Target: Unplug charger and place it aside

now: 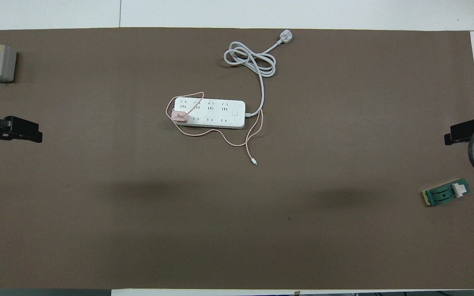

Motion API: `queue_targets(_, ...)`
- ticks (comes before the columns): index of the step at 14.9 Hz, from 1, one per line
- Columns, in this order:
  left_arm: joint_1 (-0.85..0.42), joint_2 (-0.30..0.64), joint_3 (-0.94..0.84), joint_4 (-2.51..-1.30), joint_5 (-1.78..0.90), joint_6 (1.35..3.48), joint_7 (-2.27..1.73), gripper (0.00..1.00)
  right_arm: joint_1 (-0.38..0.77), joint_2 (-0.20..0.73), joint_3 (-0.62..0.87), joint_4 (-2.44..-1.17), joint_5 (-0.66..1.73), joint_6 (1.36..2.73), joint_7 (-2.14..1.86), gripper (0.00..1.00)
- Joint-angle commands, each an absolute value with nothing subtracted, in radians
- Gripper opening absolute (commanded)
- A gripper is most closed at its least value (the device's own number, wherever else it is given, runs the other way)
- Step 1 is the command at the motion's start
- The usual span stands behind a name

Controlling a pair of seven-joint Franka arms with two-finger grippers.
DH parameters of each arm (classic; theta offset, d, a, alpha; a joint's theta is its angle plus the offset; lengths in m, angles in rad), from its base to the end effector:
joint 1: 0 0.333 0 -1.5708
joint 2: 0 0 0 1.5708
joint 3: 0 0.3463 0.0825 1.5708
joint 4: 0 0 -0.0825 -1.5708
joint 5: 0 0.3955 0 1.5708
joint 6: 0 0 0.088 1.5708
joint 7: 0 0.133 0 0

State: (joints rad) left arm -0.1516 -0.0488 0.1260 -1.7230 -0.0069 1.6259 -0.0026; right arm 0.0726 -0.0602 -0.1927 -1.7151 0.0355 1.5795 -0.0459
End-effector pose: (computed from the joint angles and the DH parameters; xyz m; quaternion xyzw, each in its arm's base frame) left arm 0.5488 -0.0135 0.5868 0.9996 -0.0114 -0.0244 0.0062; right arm 0.5369 -0.0629 0.5929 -0.9983 0.0375 0.0362 0.0266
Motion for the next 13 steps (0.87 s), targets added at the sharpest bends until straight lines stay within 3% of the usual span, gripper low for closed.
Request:
queue_targets(1,-0.158,-0.074,0.132,-1.746,-0.017,1.620,-0.014,1.00,0.074,-0.080,-0.184,-1.727,0.032,1.577,-0.032,1.00)
queue_targets(13,-0.158,-0.074,0.132,-1.746,-0.017,1.620,-0.014,1.00,0.072,-0.077,-0.181,-1.746,0.021,1.709,0.001,1.00)
